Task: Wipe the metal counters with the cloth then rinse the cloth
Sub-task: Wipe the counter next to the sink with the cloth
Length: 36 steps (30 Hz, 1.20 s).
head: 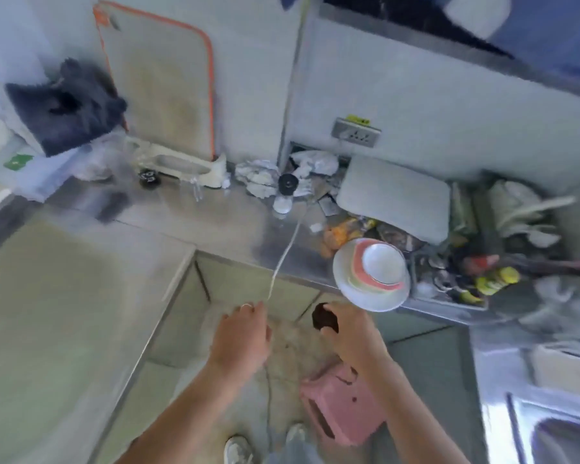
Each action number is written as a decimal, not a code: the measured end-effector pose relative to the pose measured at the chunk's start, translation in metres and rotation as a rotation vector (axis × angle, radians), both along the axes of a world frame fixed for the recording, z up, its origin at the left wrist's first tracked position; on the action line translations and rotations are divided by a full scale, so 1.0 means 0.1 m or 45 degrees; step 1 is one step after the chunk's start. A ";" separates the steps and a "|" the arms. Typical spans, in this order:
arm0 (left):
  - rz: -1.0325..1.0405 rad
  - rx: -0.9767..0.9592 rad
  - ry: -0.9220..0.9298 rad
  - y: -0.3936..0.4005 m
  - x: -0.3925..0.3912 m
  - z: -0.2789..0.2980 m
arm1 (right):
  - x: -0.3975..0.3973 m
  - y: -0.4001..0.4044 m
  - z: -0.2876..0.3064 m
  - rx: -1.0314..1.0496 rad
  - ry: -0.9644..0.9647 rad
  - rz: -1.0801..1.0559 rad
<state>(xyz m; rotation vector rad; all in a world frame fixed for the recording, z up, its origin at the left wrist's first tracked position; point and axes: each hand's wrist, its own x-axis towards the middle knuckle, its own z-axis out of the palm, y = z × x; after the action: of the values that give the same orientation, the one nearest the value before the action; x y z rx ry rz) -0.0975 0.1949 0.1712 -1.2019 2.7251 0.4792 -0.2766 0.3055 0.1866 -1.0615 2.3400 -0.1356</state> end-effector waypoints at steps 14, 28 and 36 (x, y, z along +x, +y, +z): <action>-0.969 0.025 0.045 2.99 -2.52 -0.01 | -0.98 3.78 -0.29 -0.184 0.058 -1.132; -1.881 0.166 -0.004 6.13 -2.44 -1.22 | 0.10 6.39 -1.68 -0.133 0.587 -2.214; -2.134 0.109 0.202 6.39 -2.03 -2.01 | 0.75 6.34 -2.28 0.101 0.549 -2.075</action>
<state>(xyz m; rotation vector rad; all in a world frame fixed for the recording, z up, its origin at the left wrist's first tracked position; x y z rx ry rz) -0.3001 0.8338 -0.0295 1.2277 2.6242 0.3564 -0.2020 0.9398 -0.0416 1.1544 2.8992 -0.4079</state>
